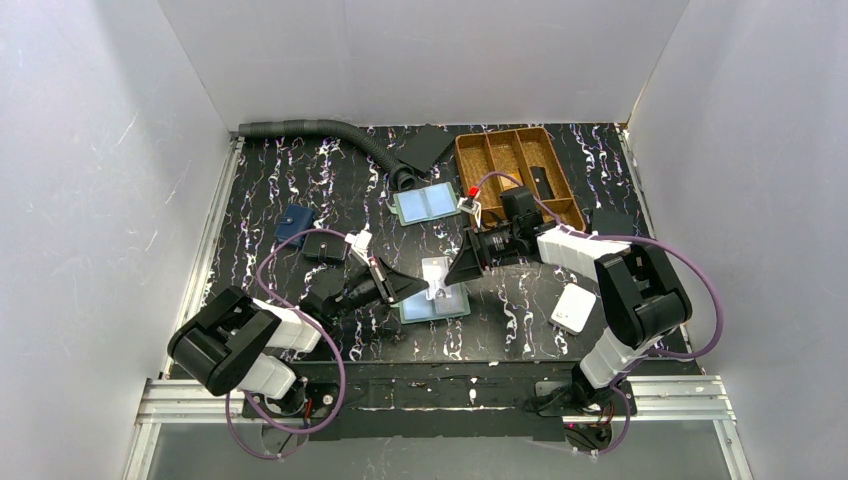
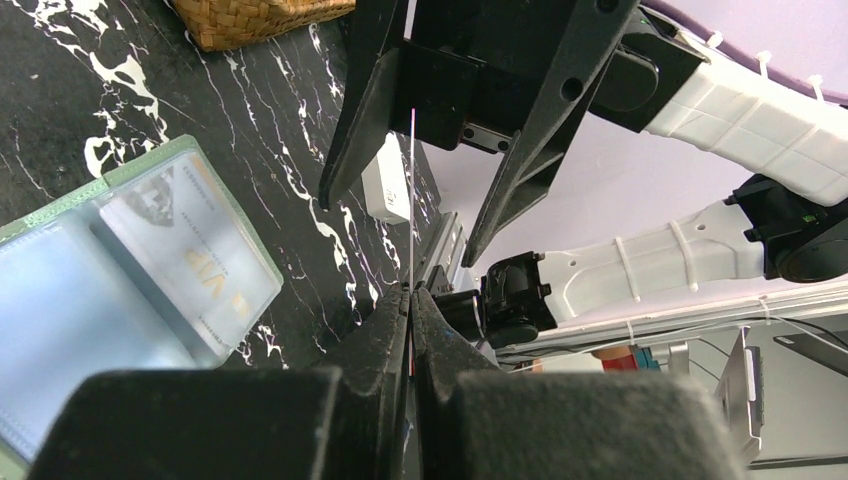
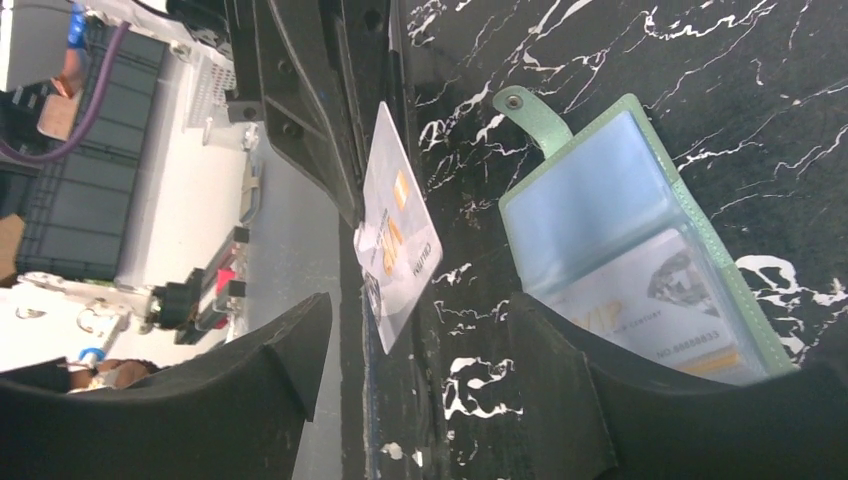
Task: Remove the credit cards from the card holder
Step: Place the credit card in the storage box.
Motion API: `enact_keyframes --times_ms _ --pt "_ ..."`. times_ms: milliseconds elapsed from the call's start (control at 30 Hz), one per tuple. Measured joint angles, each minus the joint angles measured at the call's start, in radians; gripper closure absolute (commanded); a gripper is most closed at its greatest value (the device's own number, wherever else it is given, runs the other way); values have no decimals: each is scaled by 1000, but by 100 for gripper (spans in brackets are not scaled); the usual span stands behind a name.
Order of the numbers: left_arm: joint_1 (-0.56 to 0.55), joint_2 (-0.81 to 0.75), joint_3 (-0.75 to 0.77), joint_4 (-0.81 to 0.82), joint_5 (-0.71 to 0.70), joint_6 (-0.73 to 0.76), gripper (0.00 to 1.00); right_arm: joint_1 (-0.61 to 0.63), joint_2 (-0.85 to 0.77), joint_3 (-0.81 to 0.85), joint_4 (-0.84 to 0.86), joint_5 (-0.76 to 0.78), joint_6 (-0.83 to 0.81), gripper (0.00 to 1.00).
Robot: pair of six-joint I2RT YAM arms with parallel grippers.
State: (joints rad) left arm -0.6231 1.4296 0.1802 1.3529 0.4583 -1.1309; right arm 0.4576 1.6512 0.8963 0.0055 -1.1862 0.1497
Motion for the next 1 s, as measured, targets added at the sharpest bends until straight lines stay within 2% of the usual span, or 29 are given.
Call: enact_keyframes --times_ms 100,333,433,533,600,700,900,1000 --pt "-12 0 5 -2 -13 5 100 0 0 -18 78 -10 73 43" --pt "-27 0 8 -18 -33 9 100 0 0 -35 185 -41 181 84" --pt "-27 0 13 -23 -34 9 100 0 1 -35 203 -54 196 98" --pt "-27 0 14 -31 -37 11 100 -1 3 -35 209 -69 206 99" --pt "-27 0 16 -41 -39 11 87 -2 7 -35 206 -73 198 99" --pt "-28 -2 21 -78 -42 11 74 -3 11 -26 153 -77 144 99" --pt "-25 -76 26 -209 -53 22 53 -12 14 45 -53 -65 -50 99" --pt "-15 -135 25 -257 -55 41 34 -27 14 103 -215 -23 -213 99"
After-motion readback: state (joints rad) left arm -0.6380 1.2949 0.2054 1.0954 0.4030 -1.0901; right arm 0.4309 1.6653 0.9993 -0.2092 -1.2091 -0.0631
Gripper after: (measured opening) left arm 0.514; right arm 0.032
